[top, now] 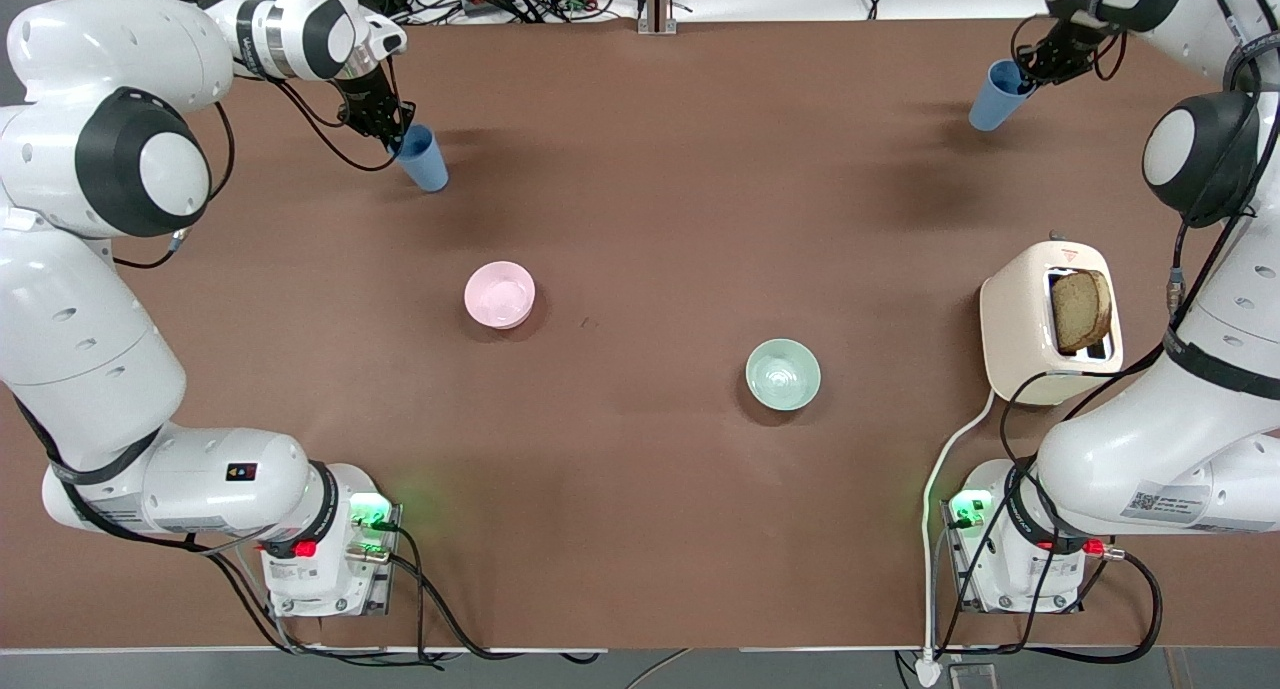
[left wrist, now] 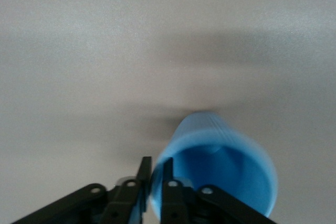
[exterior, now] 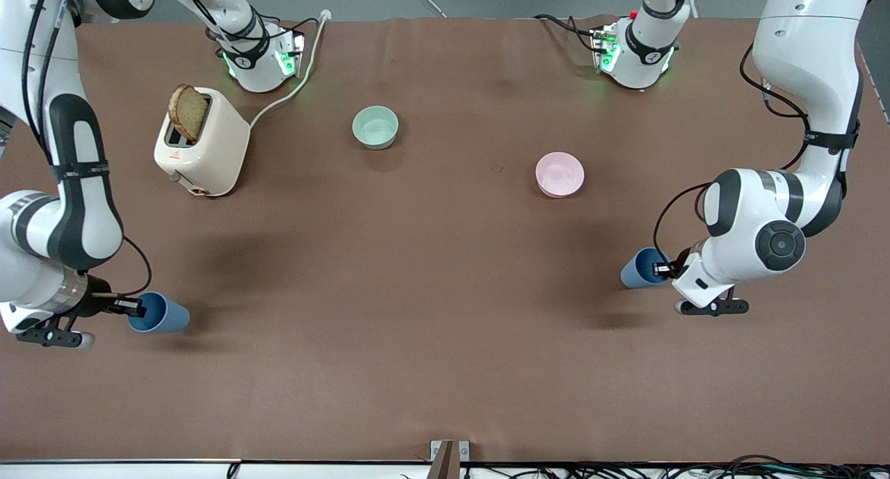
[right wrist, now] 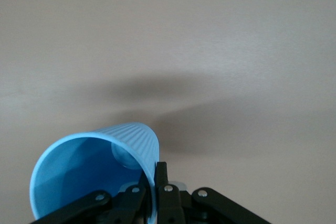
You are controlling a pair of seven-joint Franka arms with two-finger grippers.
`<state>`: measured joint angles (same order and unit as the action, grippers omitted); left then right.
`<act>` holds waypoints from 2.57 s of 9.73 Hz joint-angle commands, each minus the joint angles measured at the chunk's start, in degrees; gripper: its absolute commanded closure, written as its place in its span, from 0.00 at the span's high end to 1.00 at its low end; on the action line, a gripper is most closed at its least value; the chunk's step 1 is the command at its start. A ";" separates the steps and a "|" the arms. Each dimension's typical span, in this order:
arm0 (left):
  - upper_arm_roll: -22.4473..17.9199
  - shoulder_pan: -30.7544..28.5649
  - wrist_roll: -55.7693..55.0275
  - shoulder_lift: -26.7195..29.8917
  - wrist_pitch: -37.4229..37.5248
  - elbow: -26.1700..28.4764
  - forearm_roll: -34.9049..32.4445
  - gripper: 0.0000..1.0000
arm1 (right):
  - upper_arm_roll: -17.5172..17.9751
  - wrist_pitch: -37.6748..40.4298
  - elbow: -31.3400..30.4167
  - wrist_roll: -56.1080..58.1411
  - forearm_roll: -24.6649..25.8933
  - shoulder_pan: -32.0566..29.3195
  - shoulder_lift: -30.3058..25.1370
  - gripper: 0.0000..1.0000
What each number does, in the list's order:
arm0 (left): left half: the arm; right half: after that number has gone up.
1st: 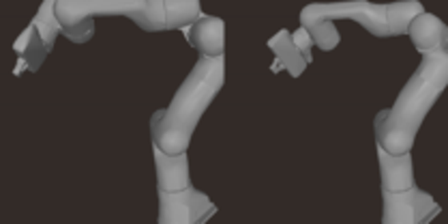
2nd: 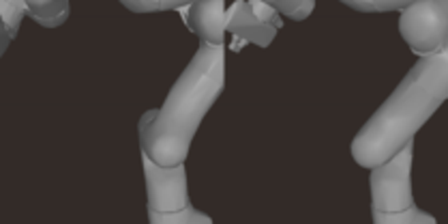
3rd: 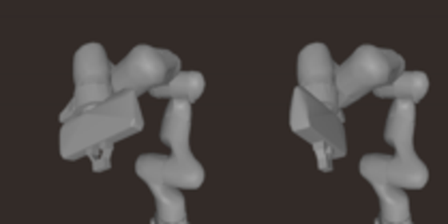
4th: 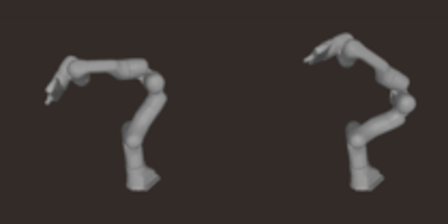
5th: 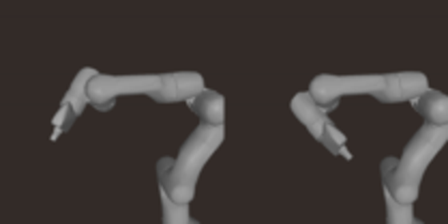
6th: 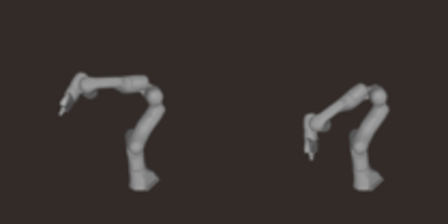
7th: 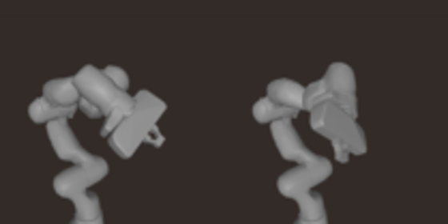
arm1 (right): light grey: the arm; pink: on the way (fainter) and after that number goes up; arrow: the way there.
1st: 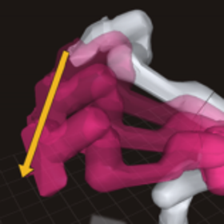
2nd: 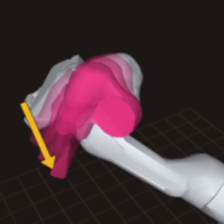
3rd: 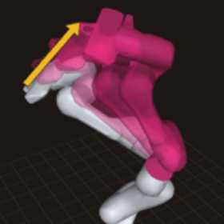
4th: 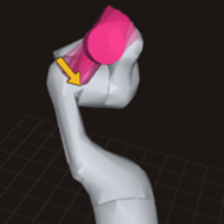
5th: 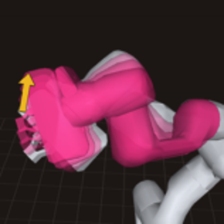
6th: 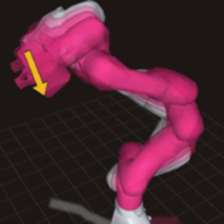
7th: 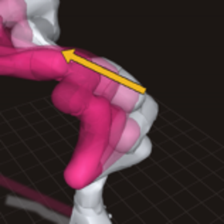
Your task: Stack blue cups with both arms
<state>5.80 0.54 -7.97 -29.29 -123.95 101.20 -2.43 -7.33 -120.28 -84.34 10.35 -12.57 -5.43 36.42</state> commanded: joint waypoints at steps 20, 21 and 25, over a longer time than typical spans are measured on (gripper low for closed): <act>9.41 17.60 -50.42 -3.80 3.15 -21.66 -4.60 1.00 | 0.12 6.39 2.42 -42.83 -3.25 32.47 -12.79 0.01; 9.49 14.61 -45.52 1.73 6.76 -21.22 -4.69 1.00 | 0.12 4.11 2.42 -46.27 -3.25 35.89 -11.39 0.01; 9.41 2.39 -20.99 17.39 22.13 -21.48 -4.78 1.00 | 0.12 -7.75 4.00 -61.39 -3.34 47.15 -2.87 0.01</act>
<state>15.04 4.95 -33.25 -15.73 -104.61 76.19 -6.53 -6.51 -125.95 -81.64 -48.16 -14.92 39.89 31.30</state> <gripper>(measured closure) 0.000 0.952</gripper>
